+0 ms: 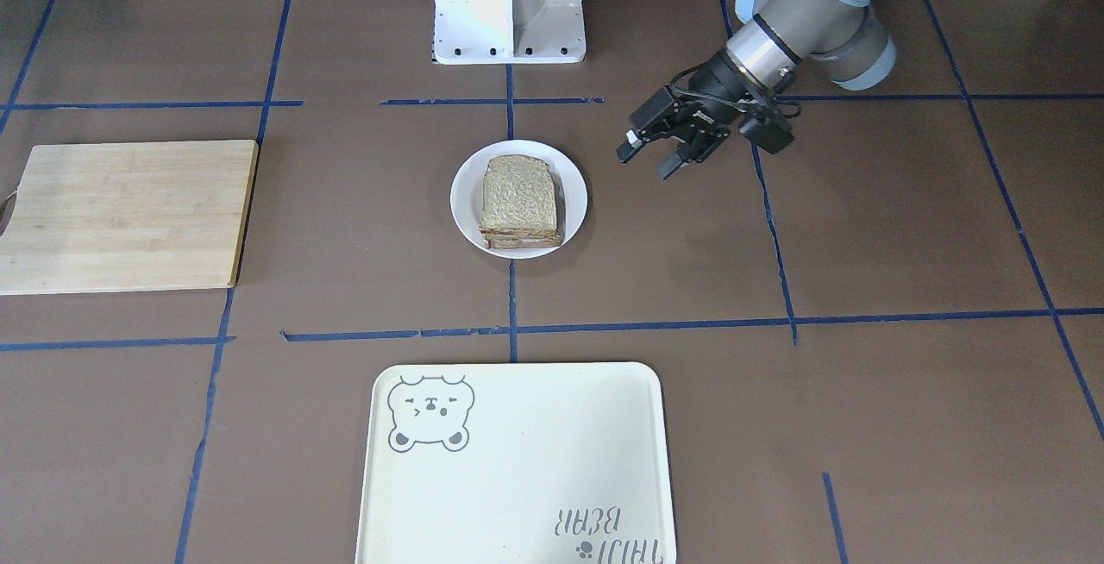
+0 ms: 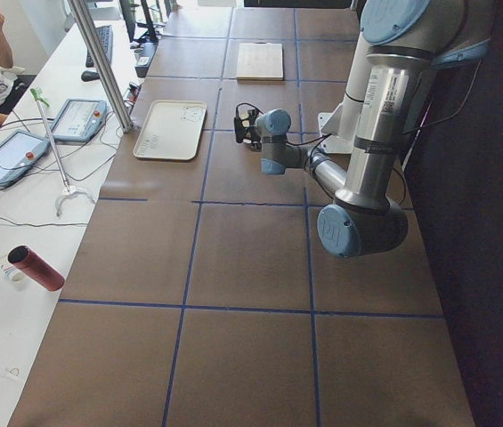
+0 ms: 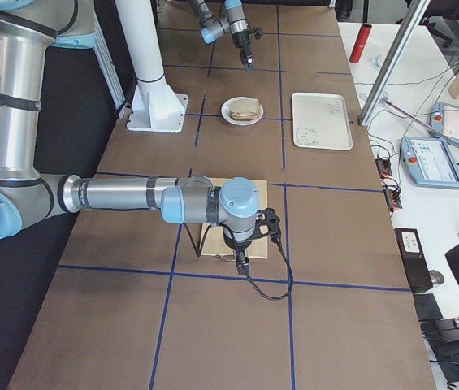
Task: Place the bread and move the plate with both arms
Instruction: 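Bring the left gripper in and grip the rim of the white plate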
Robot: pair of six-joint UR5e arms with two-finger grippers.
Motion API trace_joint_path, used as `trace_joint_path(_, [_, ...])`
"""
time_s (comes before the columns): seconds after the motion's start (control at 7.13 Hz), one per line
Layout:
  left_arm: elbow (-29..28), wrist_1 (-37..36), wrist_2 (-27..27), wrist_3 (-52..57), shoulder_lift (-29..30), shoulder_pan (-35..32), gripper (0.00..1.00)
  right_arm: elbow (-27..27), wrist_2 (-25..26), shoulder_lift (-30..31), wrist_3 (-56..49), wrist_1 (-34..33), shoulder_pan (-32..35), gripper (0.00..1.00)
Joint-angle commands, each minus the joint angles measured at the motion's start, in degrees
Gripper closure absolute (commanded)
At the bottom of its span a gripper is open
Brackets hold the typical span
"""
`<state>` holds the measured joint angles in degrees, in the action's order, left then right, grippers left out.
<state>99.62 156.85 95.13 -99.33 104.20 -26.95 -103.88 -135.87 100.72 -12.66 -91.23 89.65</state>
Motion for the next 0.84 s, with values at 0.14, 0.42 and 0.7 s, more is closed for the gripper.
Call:
trace_joint_path(0.14, [-8.4,4.0,-8.6,-3.3,5.4,6.6,0.03,0.0,0.0,0.0,0.0,0.0,0.0,0.0])
trace_joint_path(0.42, [-10.1,4.6,-8.5,-3.4,5.8,6.6,0.1,0.0,0.0,0.0,0.0,0.0,0.0,0.0])
trace_joint_path(0.7, [-11.7,4.6,-8.5,-3.4,6.1,7.0,0.12,0.0,0.0,0.0,0.0,0.0,0.0,0.0])
